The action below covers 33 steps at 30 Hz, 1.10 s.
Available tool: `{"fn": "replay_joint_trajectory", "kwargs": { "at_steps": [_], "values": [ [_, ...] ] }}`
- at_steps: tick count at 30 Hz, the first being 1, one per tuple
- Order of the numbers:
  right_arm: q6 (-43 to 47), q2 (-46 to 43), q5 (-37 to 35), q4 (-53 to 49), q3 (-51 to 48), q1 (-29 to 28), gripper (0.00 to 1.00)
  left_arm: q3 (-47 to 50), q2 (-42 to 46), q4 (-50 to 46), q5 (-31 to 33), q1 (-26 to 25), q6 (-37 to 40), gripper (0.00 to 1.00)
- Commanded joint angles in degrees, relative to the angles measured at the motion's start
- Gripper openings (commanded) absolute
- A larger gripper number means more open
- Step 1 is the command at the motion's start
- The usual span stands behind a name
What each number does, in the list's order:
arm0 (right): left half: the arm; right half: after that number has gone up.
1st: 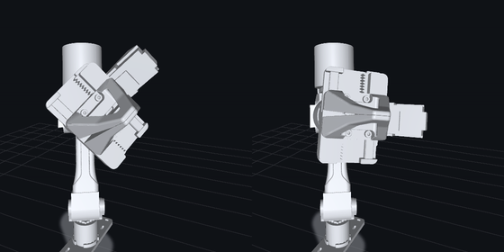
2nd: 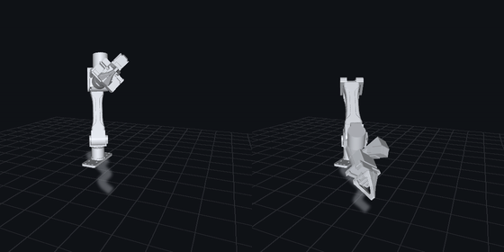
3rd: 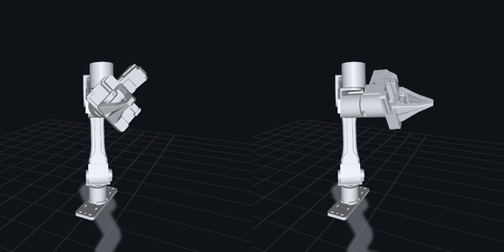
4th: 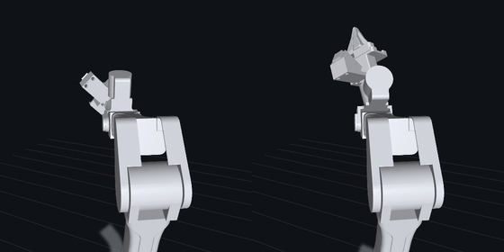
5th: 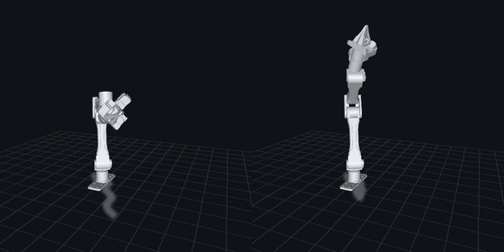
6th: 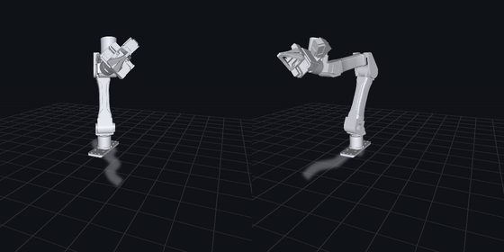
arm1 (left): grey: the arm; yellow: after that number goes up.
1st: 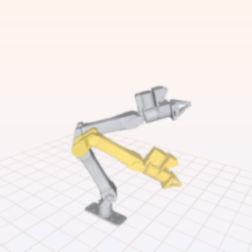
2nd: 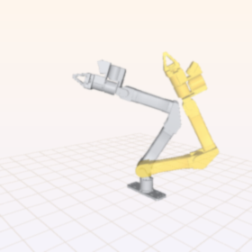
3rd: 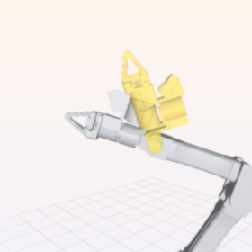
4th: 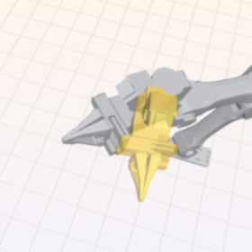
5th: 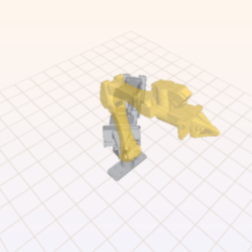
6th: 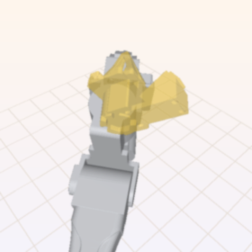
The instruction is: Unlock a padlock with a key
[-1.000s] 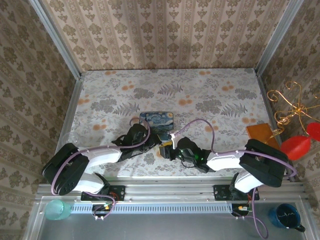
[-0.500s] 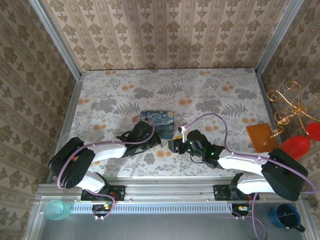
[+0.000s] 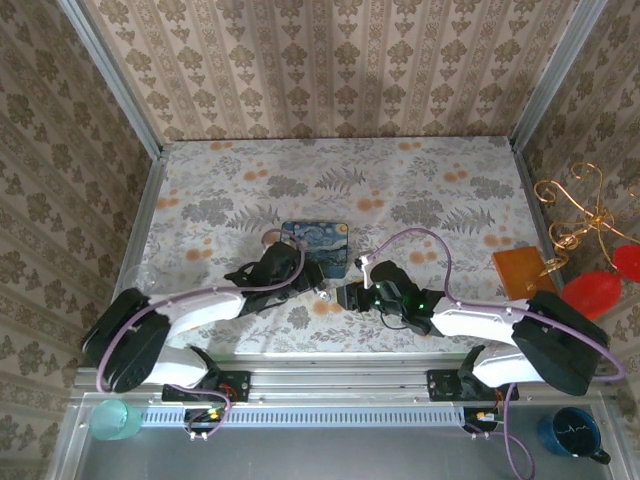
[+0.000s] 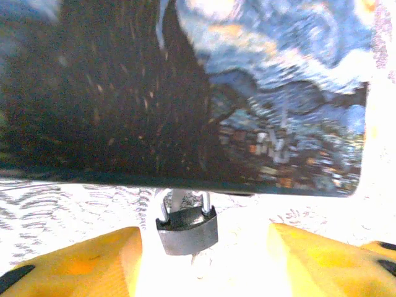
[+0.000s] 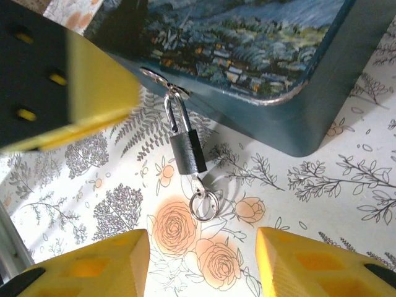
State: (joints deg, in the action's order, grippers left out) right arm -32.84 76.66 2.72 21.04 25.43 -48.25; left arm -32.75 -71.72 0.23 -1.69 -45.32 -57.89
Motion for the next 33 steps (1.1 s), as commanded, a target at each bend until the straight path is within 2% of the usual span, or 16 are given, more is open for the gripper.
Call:
{"fn": "replay_joint_trajectory", "kwargs": {
  "at_steps": [1,6,12,17,22,33],
  "values": [
    [-1.8,1.7,2.4,1.9,2.1,0.2,0.5,0.2,5.5,-9.0,3.9,2.6,5.6,0.59],
    [-3.7,6.2,4.7,2.5,4.6,0.1,0.5,-3.6,8.3,-16.4,0.6,10.2,15.9,0.65],
    [-4.2,12.5,7.6,0.5,9.9,0.2,0.5,-7.9,2.2,-15.8,-8.3,17.2,23.2,0.67],
    [-4.5,16.1,7.2,-1.3,12.5,1.0,0.51,-11.1,-4.1,-13.5,-12.4,18.7,25.8,0.68],
    [-3.3,19.4,7.6,-4.2,15.7,1.7,0.51,-12.7,-9.0,-12.3,-13.0,18.8,26.3,0.68],
    [-1.6,22.7,6.6,-9.7,19.0,1.7,0.46,-11.2,-11.3,-14.0,-7.5,18.8,24.8,0.67]
  ]
}}
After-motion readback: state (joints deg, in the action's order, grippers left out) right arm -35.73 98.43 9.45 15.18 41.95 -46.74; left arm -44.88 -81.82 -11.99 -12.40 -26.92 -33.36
